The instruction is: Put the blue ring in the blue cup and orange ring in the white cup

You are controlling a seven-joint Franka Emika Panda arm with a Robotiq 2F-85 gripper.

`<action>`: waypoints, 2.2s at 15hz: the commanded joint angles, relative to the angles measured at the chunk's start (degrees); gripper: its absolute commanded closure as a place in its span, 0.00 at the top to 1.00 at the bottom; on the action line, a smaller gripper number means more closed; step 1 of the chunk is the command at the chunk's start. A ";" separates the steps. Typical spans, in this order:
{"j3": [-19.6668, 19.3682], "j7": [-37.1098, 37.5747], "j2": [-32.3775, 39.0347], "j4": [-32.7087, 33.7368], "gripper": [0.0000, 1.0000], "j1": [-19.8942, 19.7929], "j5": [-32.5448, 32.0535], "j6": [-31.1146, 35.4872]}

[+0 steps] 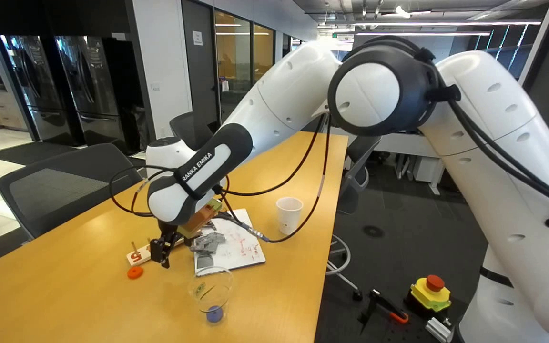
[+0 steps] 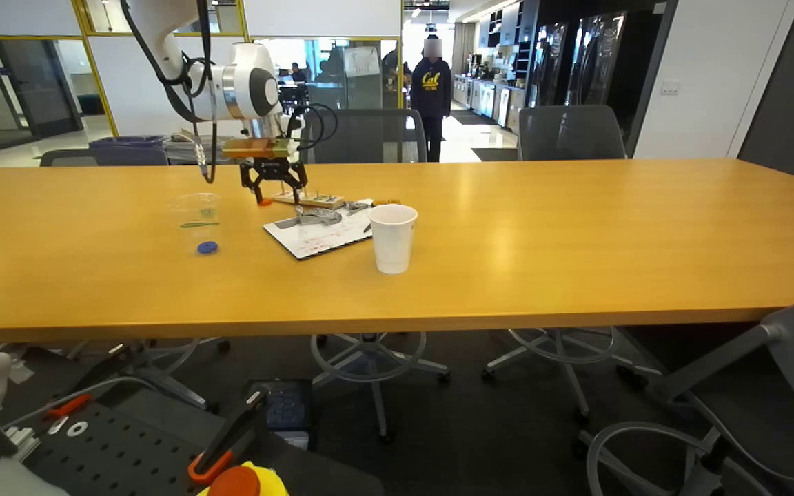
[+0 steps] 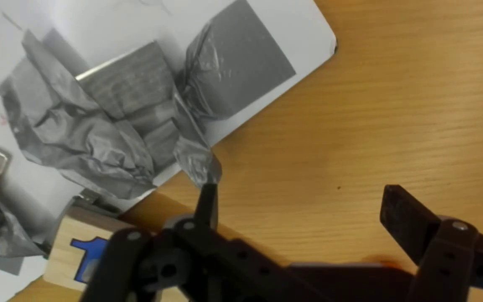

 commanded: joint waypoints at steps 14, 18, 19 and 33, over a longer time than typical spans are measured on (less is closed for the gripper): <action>0.96 0.49 15.61 28.17 1.00 4.52 6.54 -15.14; -1.53 8.60 17.28 30.66 1.00 7.32 5.96 -13.79; -2.36 11.11 17.66 31.34 1.00 8.05 5.83 -13.70; -7.69 25.66 23.75 40.27 1.00 11.42 5.48 -17.60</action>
